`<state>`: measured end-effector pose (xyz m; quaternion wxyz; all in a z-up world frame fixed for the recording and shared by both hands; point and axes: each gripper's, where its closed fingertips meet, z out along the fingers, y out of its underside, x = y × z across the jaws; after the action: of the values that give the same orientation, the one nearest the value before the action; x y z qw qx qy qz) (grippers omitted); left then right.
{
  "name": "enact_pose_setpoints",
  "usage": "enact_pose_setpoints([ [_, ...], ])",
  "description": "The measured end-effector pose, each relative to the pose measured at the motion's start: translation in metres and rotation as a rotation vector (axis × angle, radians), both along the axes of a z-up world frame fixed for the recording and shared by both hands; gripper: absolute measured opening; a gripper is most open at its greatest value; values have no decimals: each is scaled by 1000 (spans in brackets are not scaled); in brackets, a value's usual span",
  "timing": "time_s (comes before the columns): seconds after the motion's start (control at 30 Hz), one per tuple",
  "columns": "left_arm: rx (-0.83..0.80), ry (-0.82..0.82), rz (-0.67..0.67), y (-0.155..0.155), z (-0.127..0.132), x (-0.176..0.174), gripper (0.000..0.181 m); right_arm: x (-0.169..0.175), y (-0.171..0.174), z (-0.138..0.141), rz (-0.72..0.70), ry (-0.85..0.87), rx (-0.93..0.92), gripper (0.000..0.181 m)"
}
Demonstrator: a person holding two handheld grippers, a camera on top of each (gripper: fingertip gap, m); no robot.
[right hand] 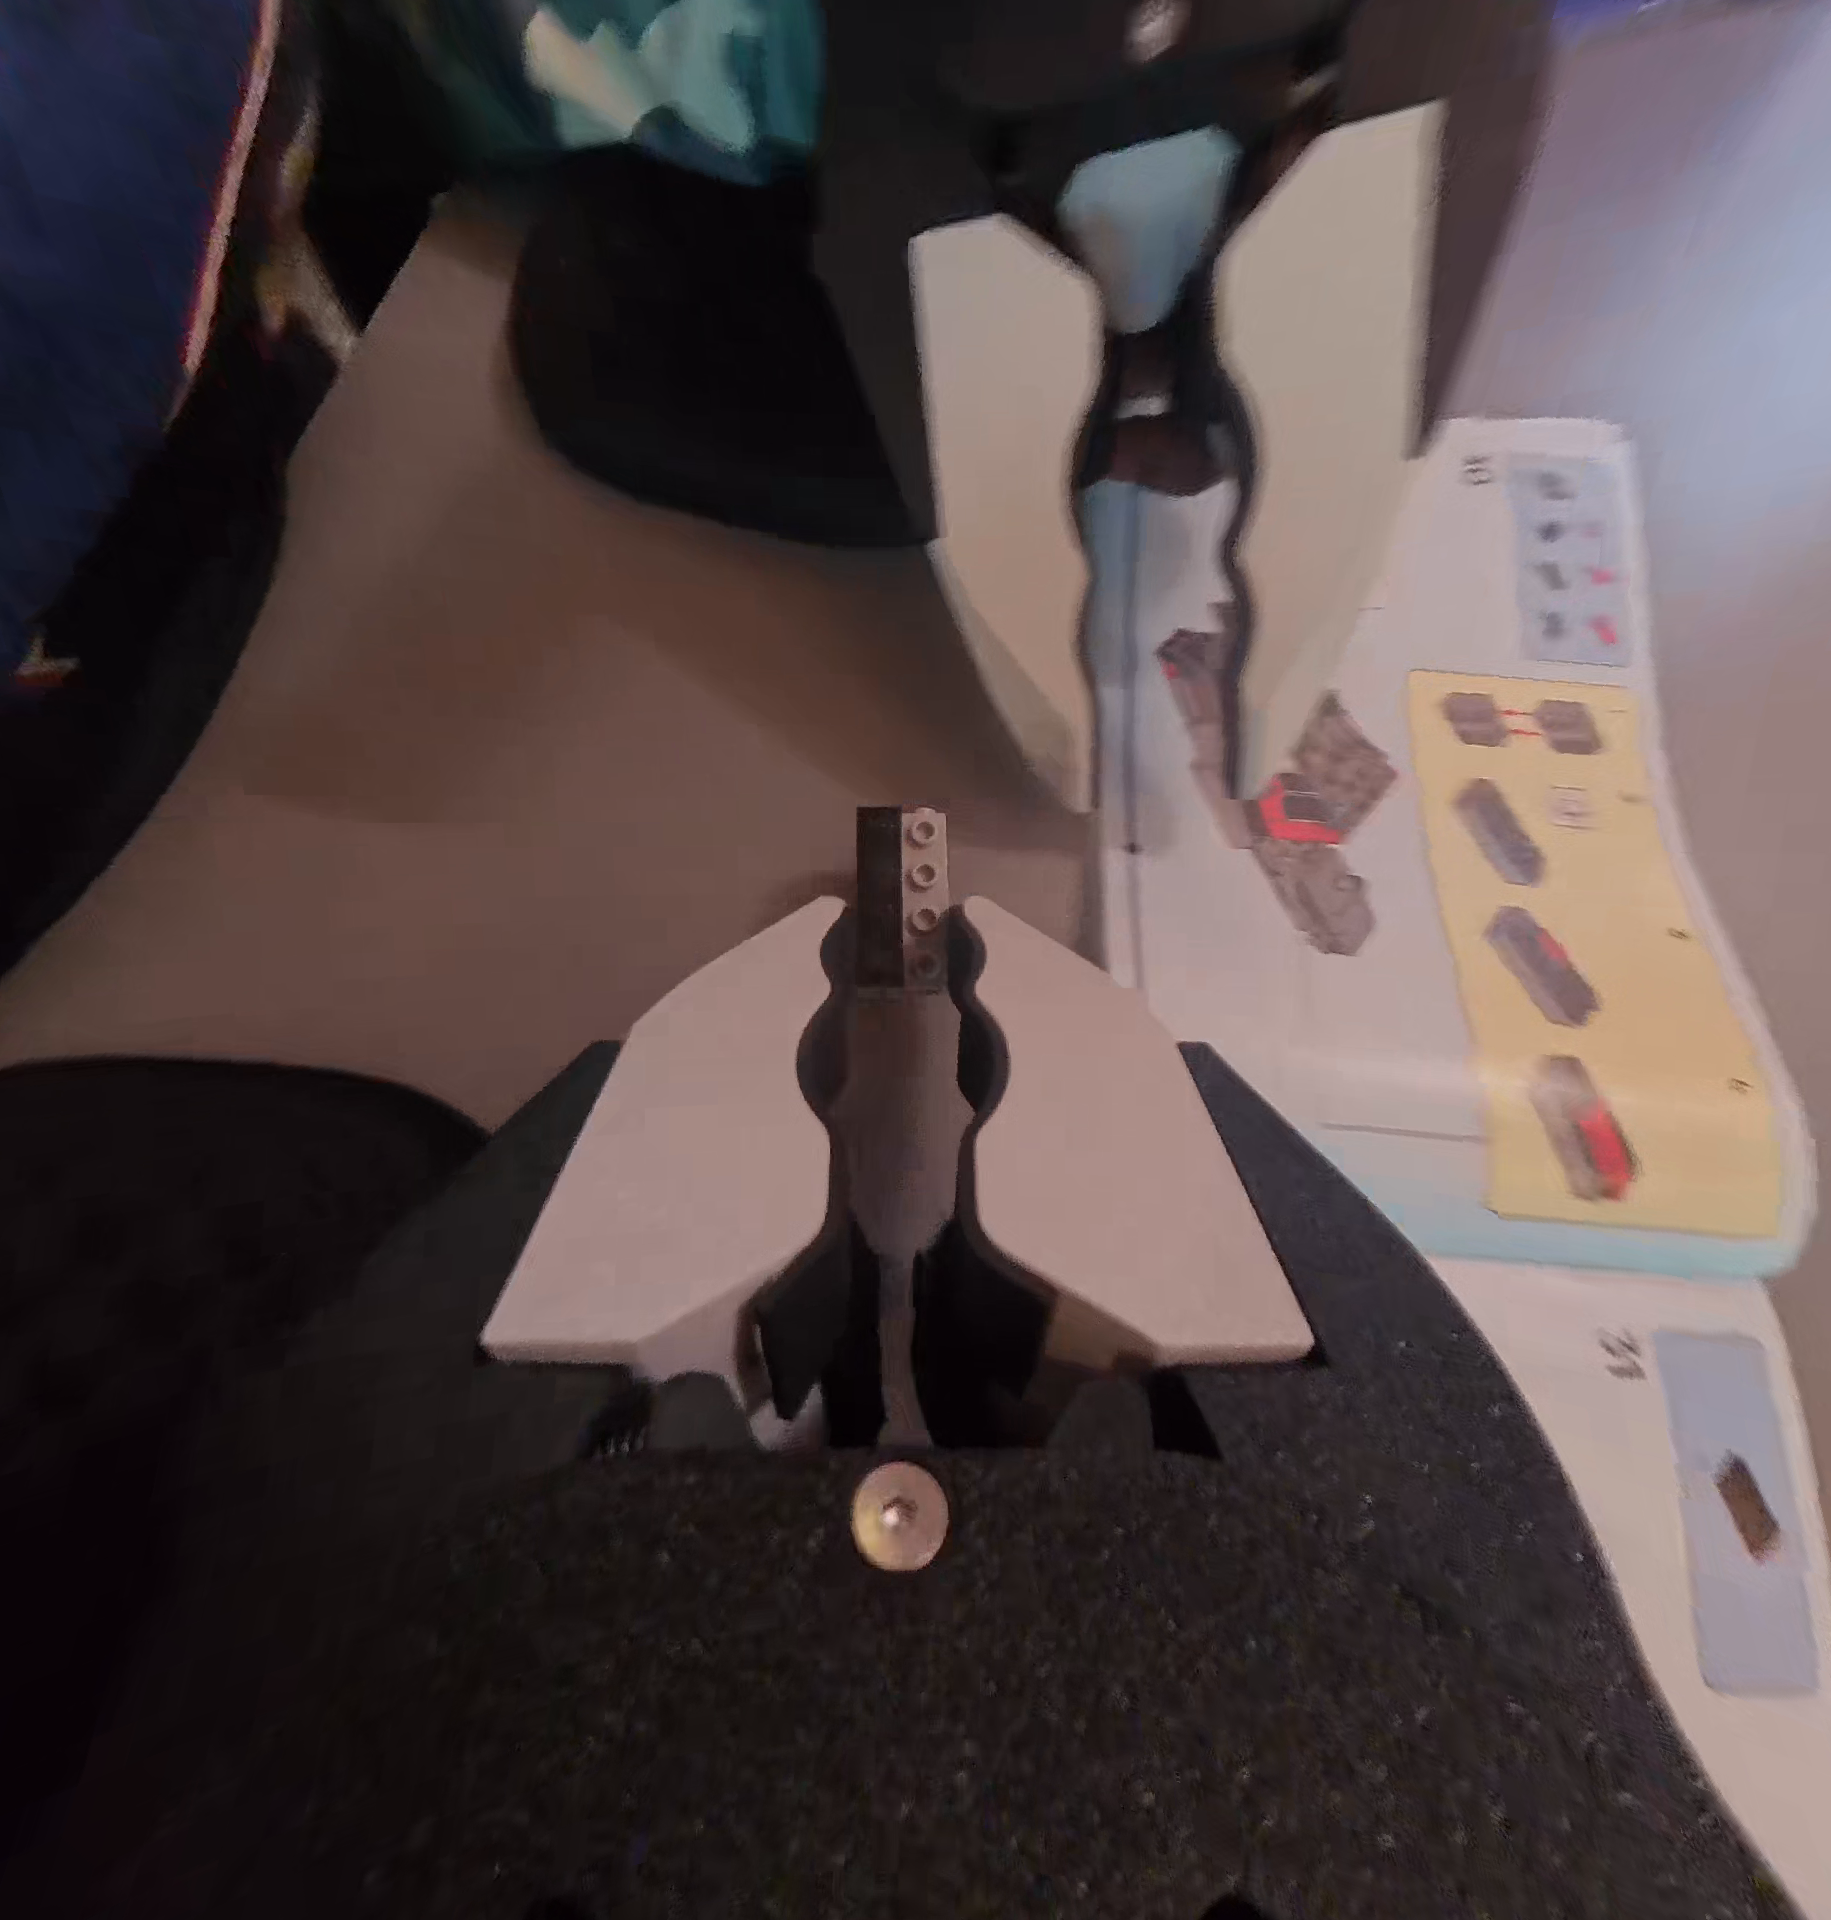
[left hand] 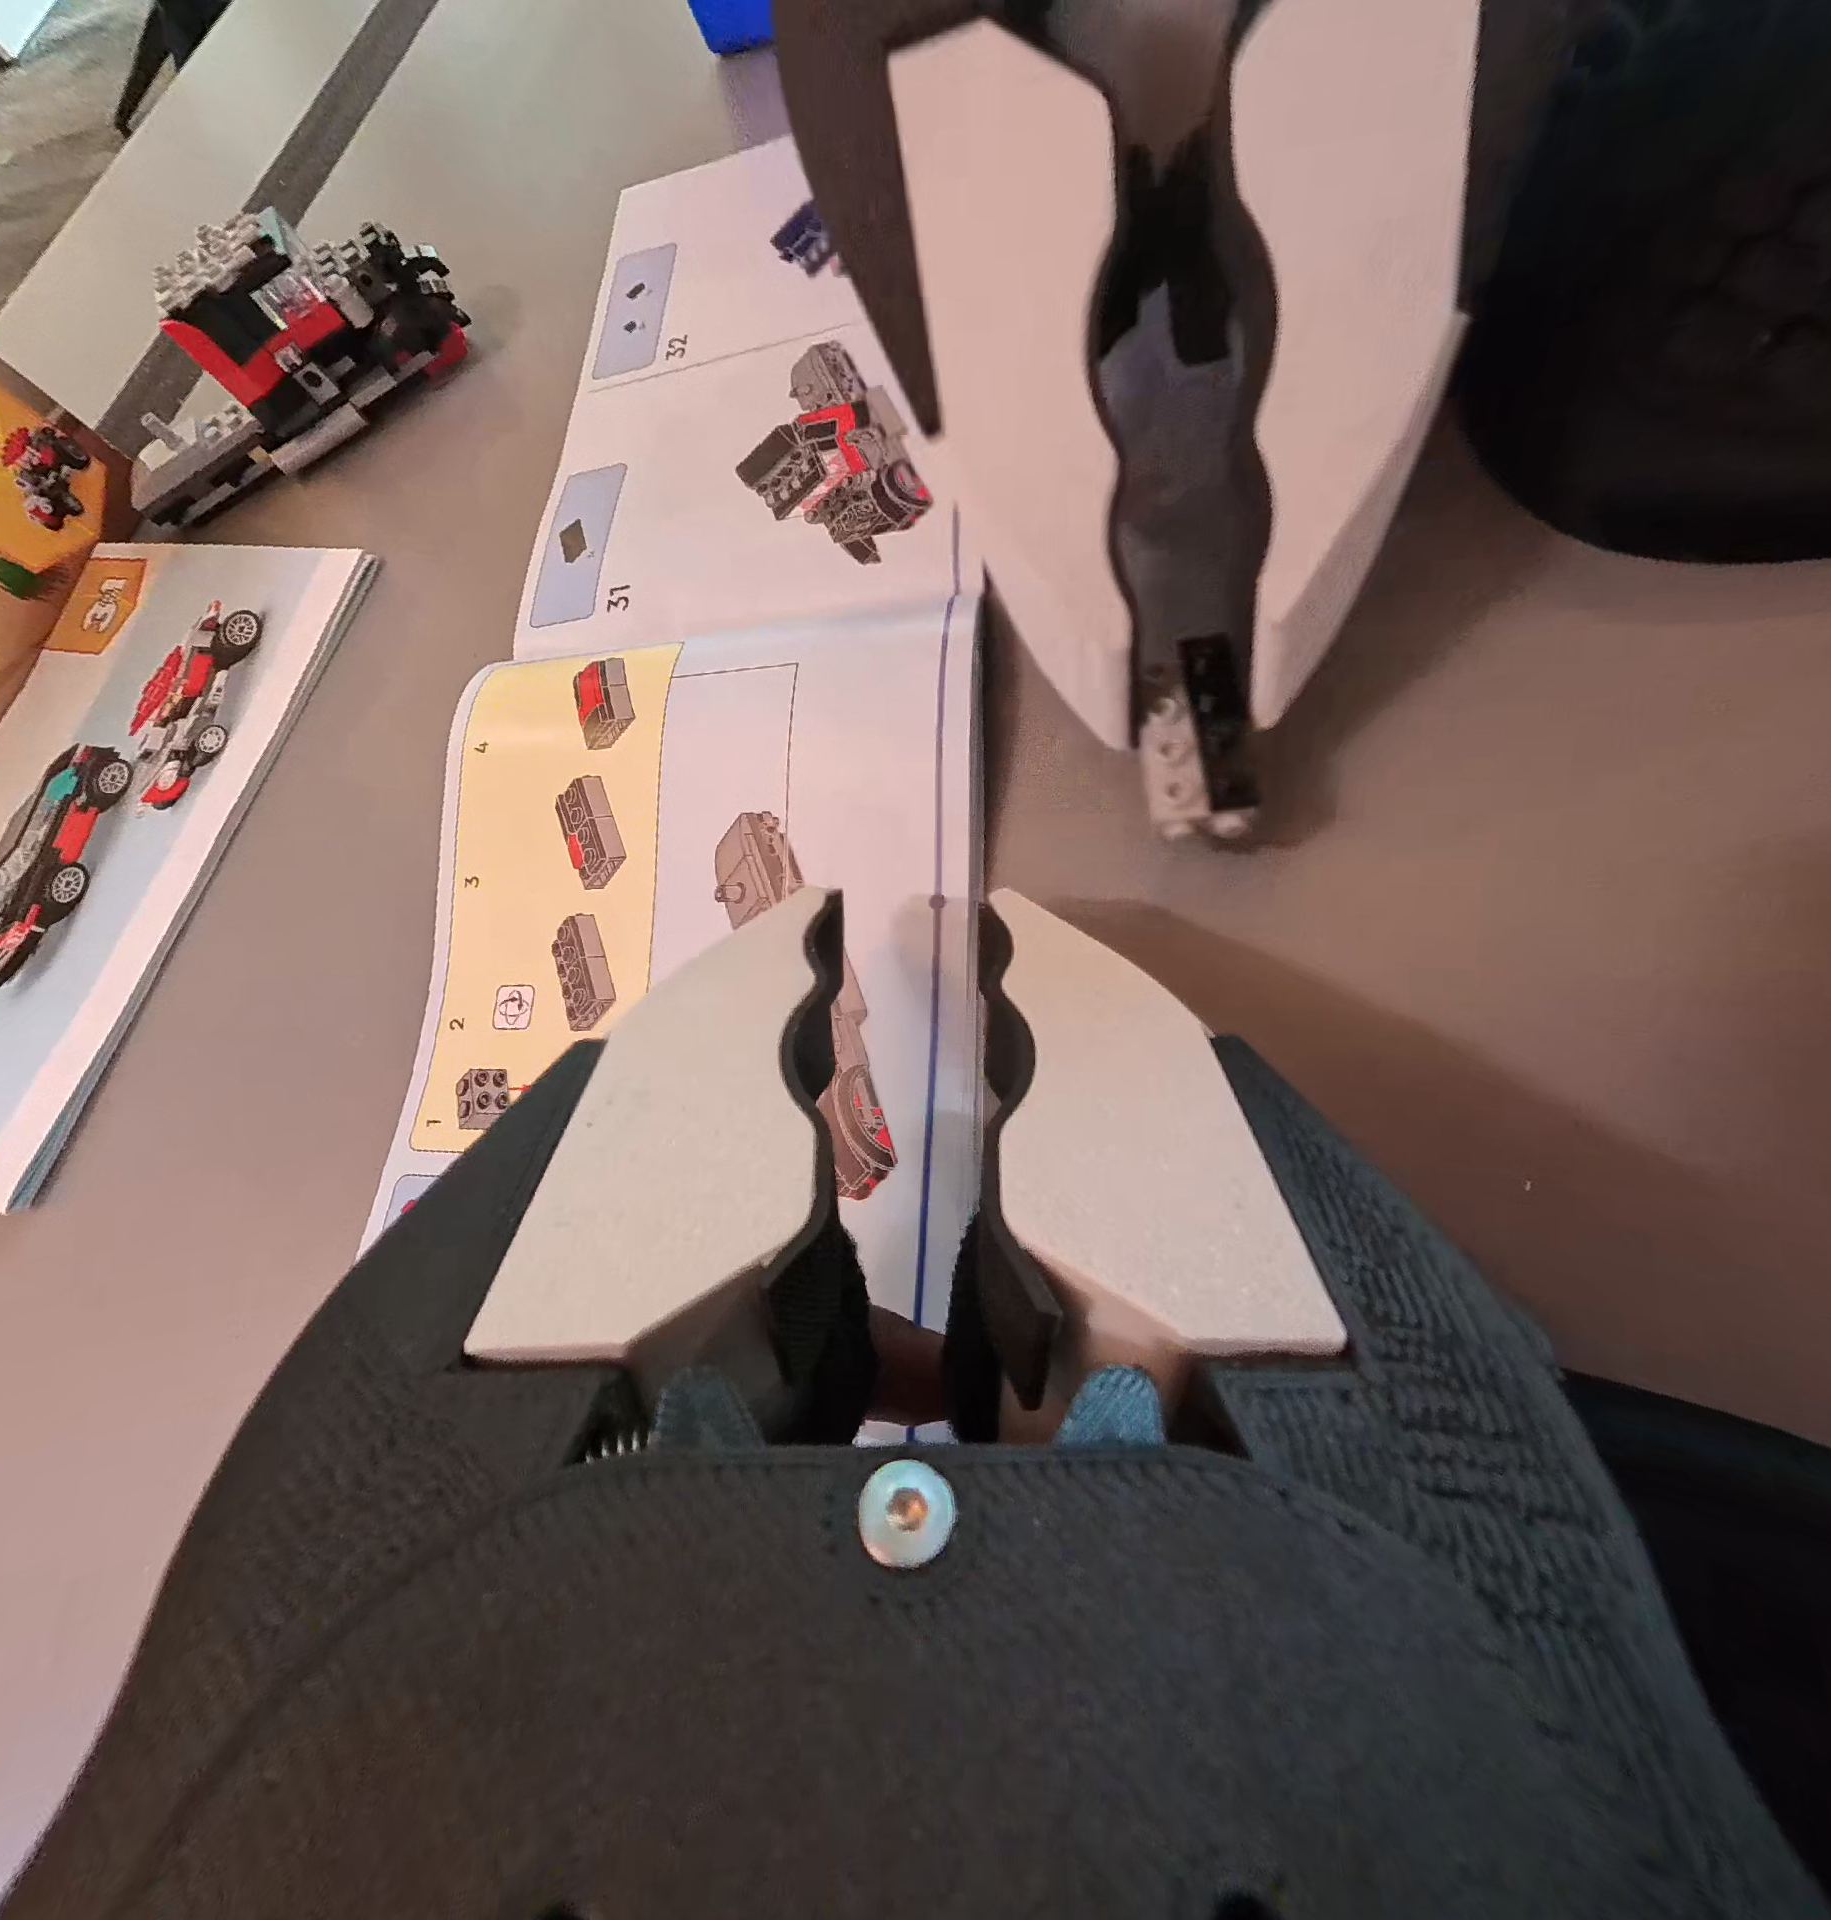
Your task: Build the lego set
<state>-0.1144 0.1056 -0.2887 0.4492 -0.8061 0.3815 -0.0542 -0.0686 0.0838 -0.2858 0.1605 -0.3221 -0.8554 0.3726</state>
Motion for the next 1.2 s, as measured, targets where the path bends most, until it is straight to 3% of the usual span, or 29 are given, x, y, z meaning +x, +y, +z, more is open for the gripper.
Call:
enact_pose_setpoints([
  [0.2, -20, 56, -81, -7, -8, 9, 26, 2, -14, -15, 111, -40, 65, 17],
  [0.33, -5, 75, -143, -11, -8, 17, 26, -1, -2, -2, 5, -3, 59, 25],
  [0.43, 3, 70, -160, -13, -7, 20, 26, 13, -3, 10, -65, -3, 5, 15],
  [0.53, 12, 78, -185, -15, -5, 24, 27, 28, -15, 1, -97, -93, -35, 11],
  [0.67, 1, 98, -215, -19, -3, 34, 28, 22, -14, -17, -196, -146, -44, 17],
  [0.93, -58, 163, -152, -27, -4, 46, 31, 10, -9, -16, -235, -125, -90, 24],
  [1.03, -70, 151, -126, -29, -3, 41, 31, 10, -3, -7, -278, -94, -110, 16],
  [1.2, -73, 65, -222, -26, 4, 46, 33, 7, -1, 1, -347, -69, -144, 10],
])
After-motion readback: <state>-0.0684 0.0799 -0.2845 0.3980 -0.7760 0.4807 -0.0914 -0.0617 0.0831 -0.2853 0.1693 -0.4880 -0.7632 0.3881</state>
